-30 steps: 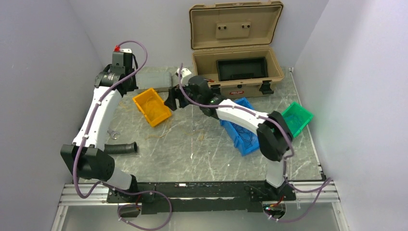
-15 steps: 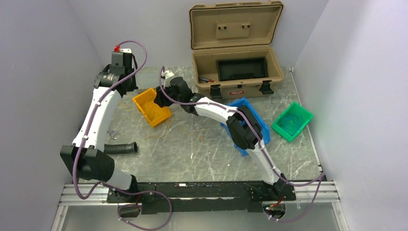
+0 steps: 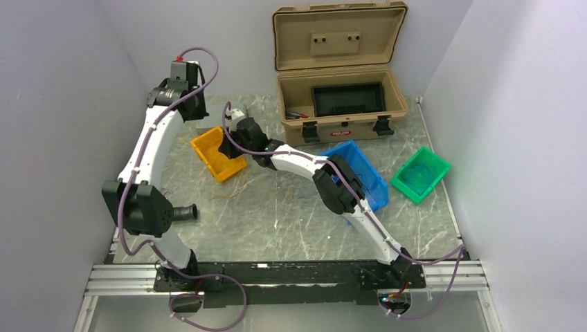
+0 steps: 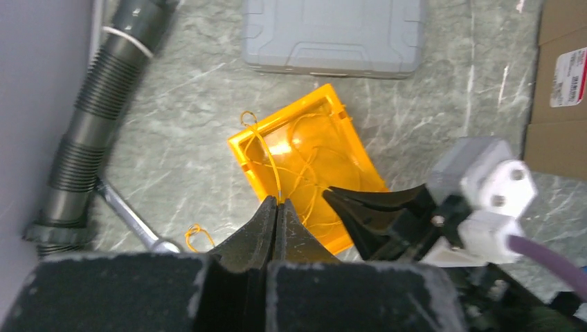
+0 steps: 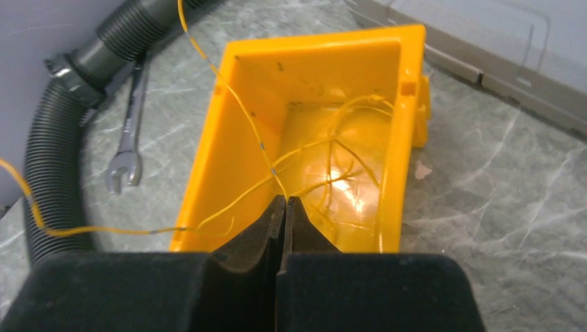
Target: Untangle the cables
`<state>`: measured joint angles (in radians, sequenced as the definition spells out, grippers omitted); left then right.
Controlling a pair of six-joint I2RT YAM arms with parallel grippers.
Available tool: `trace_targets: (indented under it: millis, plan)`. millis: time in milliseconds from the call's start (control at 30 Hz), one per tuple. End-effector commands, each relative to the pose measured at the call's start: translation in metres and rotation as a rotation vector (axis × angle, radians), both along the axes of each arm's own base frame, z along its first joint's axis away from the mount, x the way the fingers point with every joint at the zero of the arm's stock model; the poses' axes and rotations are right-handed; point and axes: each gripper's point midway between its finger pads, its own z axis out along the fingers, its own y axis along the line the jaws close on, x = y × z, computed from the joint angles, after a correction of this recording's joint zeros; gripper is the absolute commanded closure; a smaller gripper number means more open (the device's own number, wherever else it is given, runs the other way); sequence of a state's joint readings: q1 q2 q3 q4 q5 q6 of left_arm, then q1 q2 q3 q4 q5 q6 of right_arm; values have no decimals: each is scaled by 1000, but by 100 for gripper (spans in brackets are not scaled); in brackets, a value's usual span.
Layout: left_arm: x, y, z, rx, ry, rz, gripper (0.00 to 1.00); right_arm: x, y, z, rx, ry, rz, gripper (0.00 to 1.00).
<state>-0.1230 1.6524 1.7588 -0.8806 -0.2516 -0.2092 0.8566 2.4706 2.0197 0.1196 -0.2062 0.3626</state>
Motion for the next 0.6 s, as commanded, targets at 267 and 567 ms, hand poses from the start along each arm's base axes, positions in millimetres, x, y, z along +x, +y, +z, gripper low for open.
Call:
trace_targets:
  millis: [267, 567]
  plan:
    - [64, -40, -68, -213, 85, -25, 100, 15, -27, -36, -18, 49, -222, 100]
    - [41, -56, -123, -290, 239, -103, 100, -14, -56, -30, -7, 74, -214, 100]
